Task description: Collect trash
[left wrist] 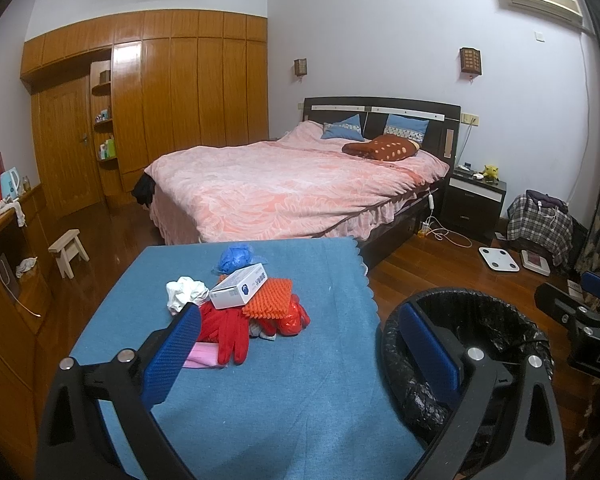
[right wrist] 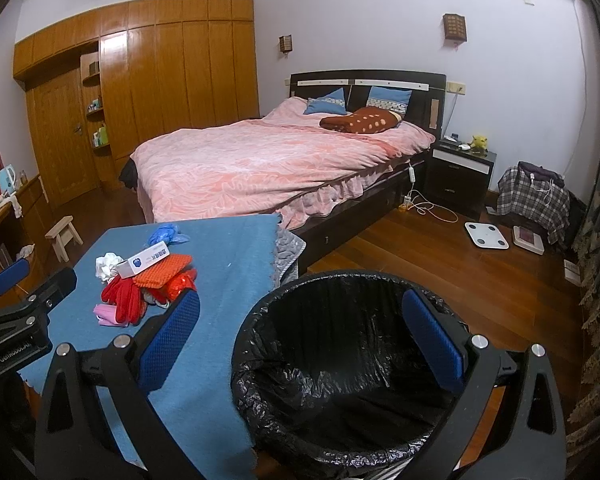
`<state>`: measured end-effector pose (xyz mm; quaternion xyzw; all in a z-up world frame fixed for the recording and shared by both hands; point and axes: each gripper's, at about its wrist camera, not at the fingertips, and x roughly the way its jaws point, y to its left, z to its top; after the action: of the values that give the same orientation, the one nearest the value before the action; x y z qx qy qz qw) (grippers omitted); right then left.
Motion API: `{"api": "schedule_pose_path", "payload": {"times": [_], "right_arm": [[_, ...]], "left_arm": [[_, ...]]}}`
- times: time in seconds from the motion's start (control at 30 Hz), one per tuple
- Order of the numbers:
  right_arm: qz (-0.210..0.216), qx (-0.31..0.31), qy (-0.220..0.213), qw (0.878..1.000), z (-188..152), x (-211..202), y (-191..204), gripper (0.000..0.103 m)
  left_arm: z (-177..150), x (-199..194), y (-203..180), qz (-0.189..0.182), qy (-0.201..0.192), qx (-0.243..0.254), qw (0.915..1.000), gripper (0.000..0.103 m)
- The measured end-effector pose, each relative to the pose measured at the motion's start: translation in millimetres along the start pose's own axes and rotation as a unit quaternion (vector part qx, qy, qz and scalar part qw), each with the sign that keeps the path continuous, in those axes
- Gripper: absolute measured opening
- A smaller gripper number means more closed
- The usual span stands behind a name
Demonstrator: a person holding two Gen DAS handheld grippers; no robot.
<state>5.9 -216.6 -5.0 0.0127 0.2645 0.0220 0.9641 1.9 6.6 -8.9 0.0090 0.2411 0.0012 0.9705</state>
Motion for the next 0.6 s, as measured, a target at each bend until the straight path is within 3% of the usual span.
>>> {"api": "schedule_pose_path", "payload": {"times": [0.33,0.6], "right_arm": [[0.012,-0.004,0.002,1.0,-6,26,24,0.098],[0.05,-0.022,0.012,0.998,6,64,61,0.098]], "left_arm": [[-17,14,8,0.012,0.0,-0.004,0.9999,0.097],[-21,38,66,0.086,0.011,-0.022,0.996,0.097]]}}
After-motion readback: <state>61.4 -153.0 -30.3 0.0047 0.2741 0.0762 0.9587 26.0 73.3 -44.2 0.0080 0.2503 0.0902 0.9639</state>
